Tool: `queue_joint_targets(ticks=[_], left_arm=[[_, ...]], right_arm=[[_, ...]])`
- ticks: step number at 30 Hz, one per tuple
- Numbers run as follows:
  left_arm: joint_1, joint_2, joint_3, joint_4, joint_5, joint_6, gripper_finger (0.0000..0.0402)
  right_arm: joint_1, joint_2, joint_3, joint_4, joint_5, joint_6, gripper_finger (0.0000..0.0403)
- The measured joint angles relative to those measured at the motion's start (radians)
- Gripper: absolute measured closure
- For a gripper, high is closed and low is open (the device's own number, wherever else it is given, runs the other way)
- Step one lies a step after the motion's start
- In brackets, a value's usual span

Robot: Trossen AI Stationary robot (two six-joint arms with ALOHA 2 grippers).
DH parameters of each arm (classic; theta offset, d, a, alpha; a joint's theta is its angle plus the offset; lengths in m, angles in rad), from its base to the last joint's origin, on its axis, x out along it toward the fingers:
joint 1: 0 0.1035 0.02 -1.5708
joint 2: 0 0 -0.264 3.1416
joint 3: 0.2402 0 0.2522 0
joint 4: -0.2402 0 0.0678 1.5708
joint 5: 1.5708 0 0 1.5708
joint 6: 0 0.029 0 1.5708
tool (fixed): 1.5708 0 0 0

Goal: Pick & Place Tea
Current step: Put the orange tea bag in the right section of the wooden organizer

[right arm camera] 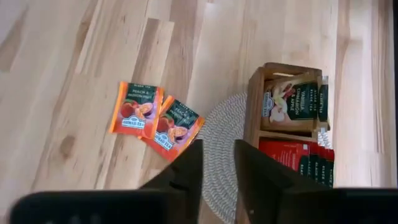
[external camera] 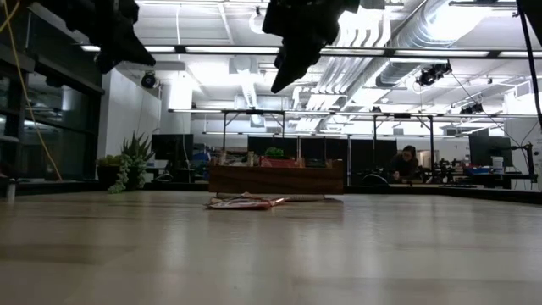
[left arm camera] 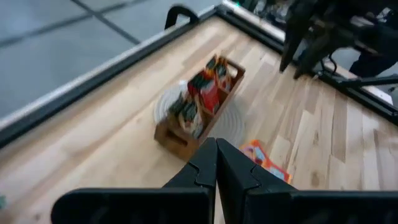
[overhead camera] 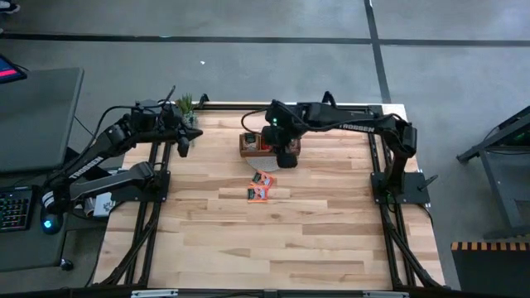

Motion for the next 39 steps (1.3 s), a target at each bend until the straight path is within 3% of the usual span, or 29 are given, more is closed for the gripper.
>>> queue_joint_targets(ticks=[6, 16, 20, 31, 39], left_arm=[[0.000, 0.001, -0.087, 0.025, 0.041, -0.066, 0.0402], [-0.006, 0.001, -0.201, 0.085, 0.117, -0.138, 0.0402], [-0.069, 0.001, -0.221, 0.136, 0.106, -0.177, 0.0402], [-0.377, 0.025, -0.385, 0.393, -0.121, -0.443, 0.0402], [-0.621, 0.138, -0.422, 0.554, -0.355, -0.599, 0.0402]], right_arm=[[0.030, 0.000, -0.060, 0.095, 0.016, 0.018, 0.0394], [0.098, -0.002, -0.258, 0.364, -0.005, 0.142, 0.0401], [0.128, -0.002, -0.356, 0.450, -0.023, 0.178, 0.0402], [0.124, -0.004, -0.495, 0.663, -0.103, 0.219, 0.0402], [0.168, -0.003, -0.541, 0.701, -0.034, 0.198, 0.0403]])
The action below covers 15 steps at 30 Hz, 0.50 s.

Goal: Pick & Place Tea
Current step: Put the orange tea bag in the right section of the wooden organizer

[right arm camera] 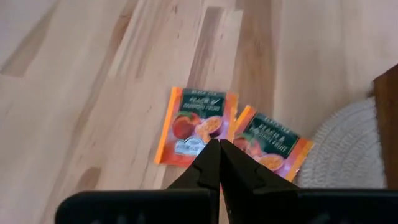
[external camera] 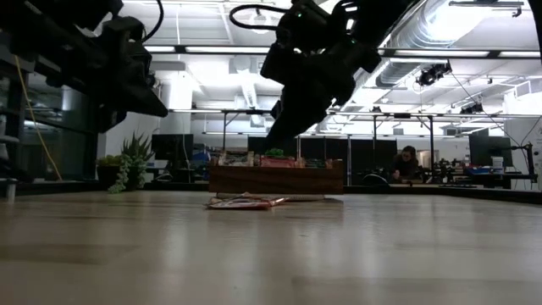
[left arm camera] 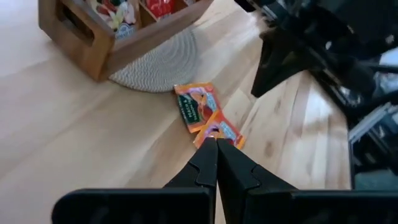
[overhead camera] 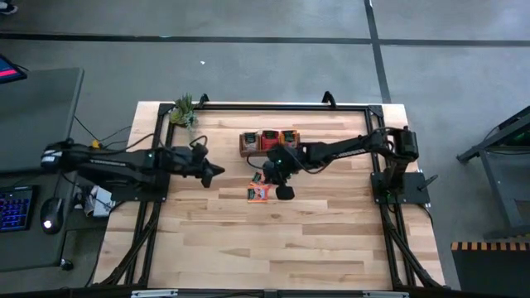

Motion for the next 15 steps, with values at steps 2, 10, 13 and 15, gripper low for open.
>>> queue_joint_targets(ticks=[2, 10, 13, 15], left_arm=[[-0.041, 0.044, 0.000, 0.041, -0.052, -0.072, 0.0402], [-0.135, 0.266, 0.000, 0.238, -0.087, -0.397, 0.0402], [-0.150, 0.359, 0.000, 0.327, -0.088, -0.476, 0.0402], [-0.160, 0.418, 0.000, 0.385, -0.090, -0.504, 0.0402]], right_arm=[[0.012, 0.000, -0.006, 0.018, 0.038, -0.011, 0.0403], [0.051, 0.007, -0.012, 0.023, 0.037, -0.068, 0.0403], [0.054, 0.031, -0.011, 0.027, -0.008, -0.063, 0.0403], [0.060, 0.047, -0.012, 0.030, 0.016, -0.070, 0.0403]])
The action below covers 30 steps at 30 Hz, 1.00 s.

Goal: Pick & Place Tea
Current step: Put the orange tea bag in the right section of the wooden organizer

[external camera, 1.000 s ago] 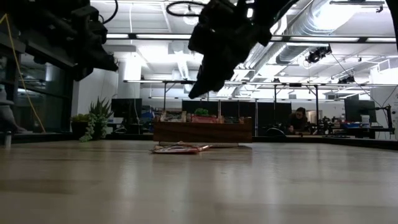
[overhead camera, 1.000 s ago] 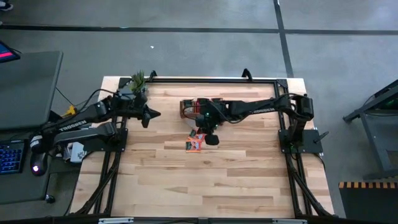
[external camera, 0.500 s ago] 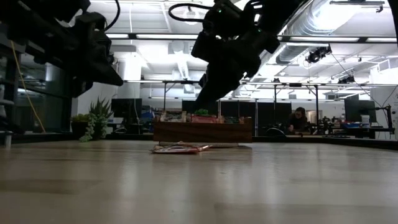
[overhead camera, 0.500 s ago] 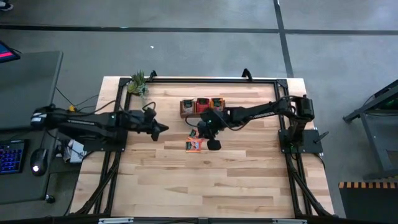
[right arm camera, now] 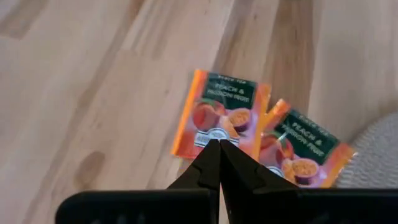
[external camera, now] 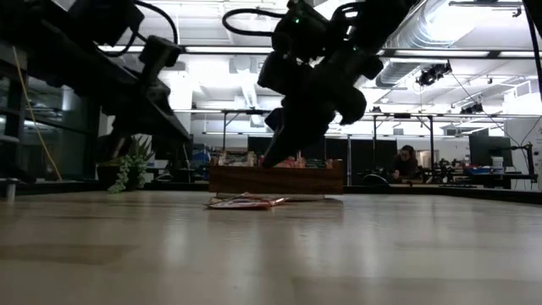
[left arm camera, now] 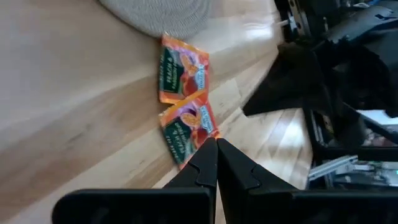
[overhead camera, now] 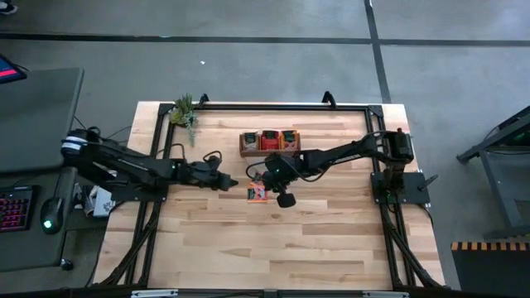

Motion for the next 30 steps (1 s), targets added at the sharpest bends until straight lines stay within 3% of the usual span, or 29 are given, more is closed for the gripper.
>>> queue_joint_targets(ticks=[5, 11, 30], left_arm=[[0.000, 0.121, 0.009, 0.104, 0.005, -0.097, 0.0402], [0.000, 0.212, 0.060, 0.133, 0.034, -0.103, 0.0402], [0.001, 0.232, 0.085, 0.054, 0.051, -0.062, 0.0402]], right_arm=[[0.004, 0.001, 0.001, 0.033, 0.007, -0.005, 0.0403], [0.004, 0.031, 0.001, 0.035, -0.004, -0.005, 0.0403], [0.004, 0.125, 0.001, 0.082, -0.051, 0.020, 0.0403]])
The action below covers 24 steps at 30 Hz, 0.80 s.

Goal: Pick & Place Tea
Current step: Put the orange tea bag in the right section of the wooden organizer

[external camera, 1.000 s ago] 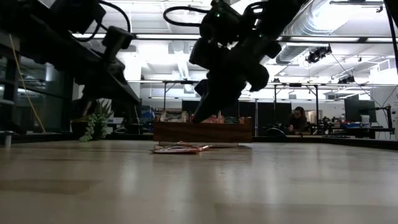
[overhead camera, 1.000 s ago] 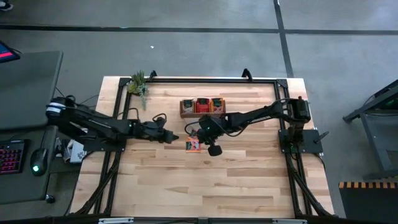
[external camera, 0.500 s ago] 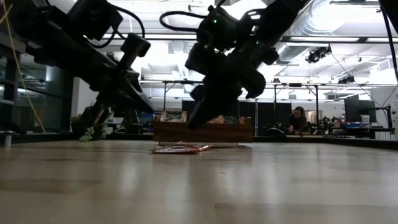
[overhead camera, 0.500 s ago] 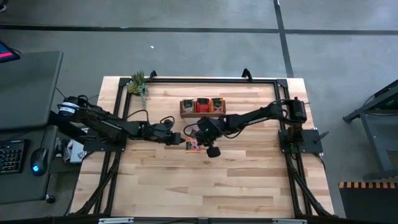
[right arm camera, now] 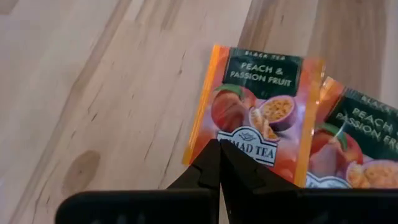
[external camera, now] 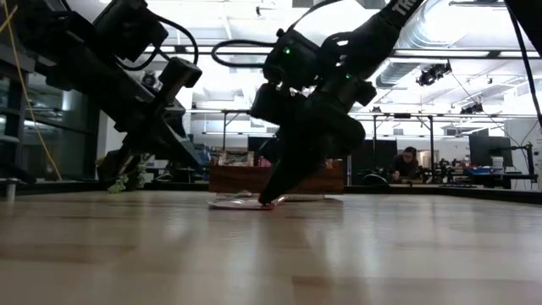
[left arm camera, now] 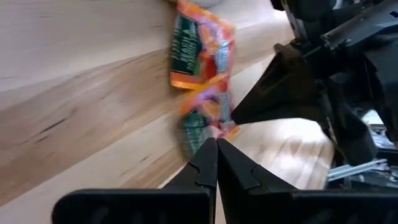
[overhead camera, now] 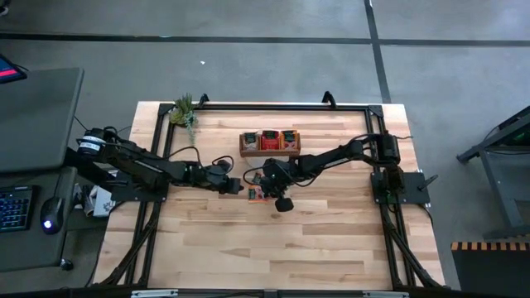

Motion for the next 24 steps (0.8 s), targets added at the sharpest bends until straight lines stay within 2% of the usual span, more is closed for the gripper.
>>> queue_joint_targets(ticks=[19, 24], left_arm=[[0.002, 0.000, 0.000, -0.053, 0.076, -0.042, 0.0401], [0.002, 0.000, 0.000, -0.085, 0.070, -0.113, 0.0372]], right_arm=[[-0.012, 0.062, 0.004, 0.029, -0.058, 0.080, 0.0403], [-0.016, 0.063, 0.002, 0.031, -0.060, 0.081, 0.0403]])
